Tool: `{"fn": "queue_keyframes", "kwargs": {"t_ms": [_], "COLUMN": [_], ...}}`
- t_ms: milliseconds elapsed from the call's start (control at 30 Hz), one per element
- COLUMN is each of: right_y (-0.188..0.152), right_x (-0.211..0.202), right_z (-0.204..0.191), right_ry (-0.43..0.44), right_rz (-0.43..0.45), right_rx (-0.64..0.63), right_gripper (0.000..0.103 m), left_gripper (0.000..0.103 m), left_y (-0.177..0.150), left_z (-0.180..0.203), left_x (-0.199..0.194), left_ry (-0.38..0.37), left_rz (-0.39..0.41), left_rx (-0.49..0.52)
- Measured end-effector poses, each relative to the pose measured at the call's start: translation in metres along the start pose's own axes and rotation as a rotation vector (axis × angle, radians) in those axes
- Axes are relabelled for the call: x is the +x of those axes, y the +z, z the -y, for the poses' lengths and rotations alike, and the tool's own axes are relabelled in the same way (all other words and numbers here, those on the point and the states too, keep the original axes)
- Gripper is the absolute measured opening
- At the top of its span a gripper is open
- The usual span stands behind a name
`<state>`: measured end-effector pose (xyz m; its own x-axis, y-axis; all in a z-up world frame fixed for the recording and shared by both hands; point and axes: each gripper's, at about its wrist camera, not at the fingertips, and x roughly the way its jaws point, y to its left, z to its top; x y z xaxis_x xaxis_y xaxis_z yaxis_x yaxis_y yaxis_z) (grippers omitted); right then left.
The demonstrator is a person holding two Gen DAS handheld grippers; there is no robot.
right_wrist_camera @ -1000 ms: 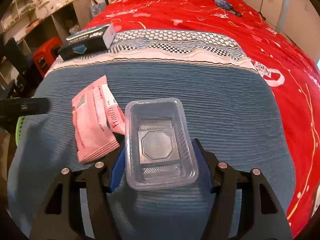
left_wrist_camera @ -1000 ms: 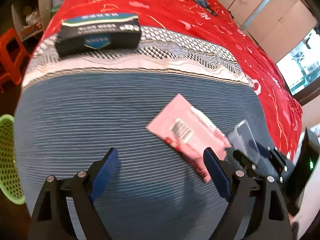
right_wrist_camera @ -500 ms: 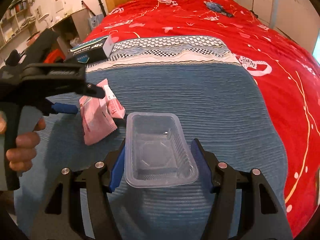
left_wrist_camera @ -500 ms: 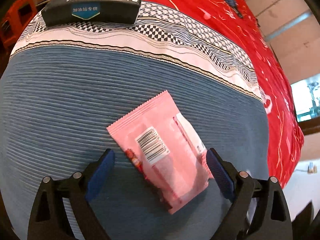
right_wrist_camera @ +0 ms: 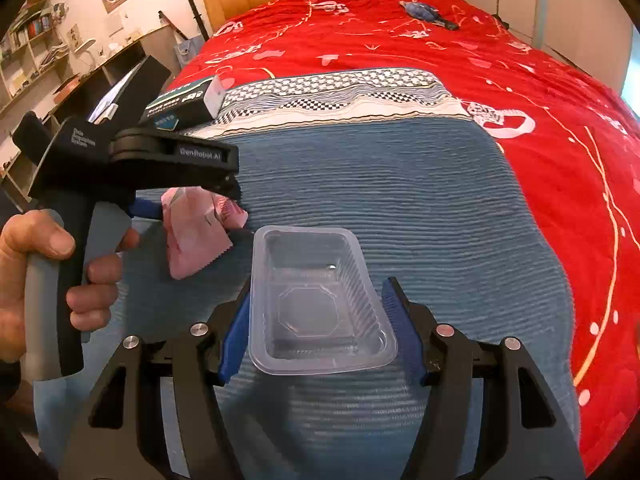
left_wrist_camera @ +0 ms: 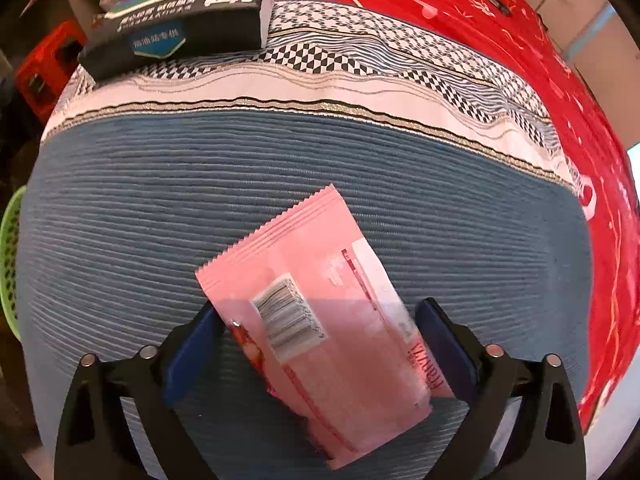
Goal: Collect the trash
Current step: 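Carry both items over the wastebasket and open both tools to drop them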
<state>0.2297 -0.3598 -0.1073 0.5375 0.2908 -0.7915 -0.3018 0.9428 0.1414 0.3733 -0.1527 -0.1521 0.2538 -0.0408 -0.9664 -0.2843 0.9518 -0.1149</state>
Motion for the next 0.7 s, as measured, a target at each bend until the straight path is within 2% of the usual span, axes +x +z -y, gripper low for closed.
{"fn": "queue_keyframes", "kwargs": {"t_ms": [67,200,333,500,700], "right_y": [-0.003,-0.006,-0.009,-0.012,-0.015], "right_x": [-0.005,-0.016,-0.030,-0.043,-0.049], "right_z": [0.000,-0.004,-0.016,-0.044,-0.091], "right_ry": [-0.005,-0.009,-0.003,0.029,0.066], "right_rz": [0.004,0.019,0.038,0.055,0.069], "right_rx": [0.006,0.017,0.023,0.021,-0.015], "right_gripper": [0.062,0.062,0.062,0.060,0.057], "left_gripper": [0.072,0.053,0.049,0.048,0.048], "left_y": [-0.001,-0.004,-0.011,-0.026,-0.043], "left_z": [-0.005,-0.021,-0.045,-0.071,-0.126], "left_x": [-0.004,-0.014,-0.029,-0.057,-0.098], "left_ry": [0.009,-0.038,-0.104,-0.178,-0.209], "left_rz": [0.012,0.026,0.032,0.079,0.158], "left_rx": [0.003,-0.002,-0.024,-0.017,-0.013]}}
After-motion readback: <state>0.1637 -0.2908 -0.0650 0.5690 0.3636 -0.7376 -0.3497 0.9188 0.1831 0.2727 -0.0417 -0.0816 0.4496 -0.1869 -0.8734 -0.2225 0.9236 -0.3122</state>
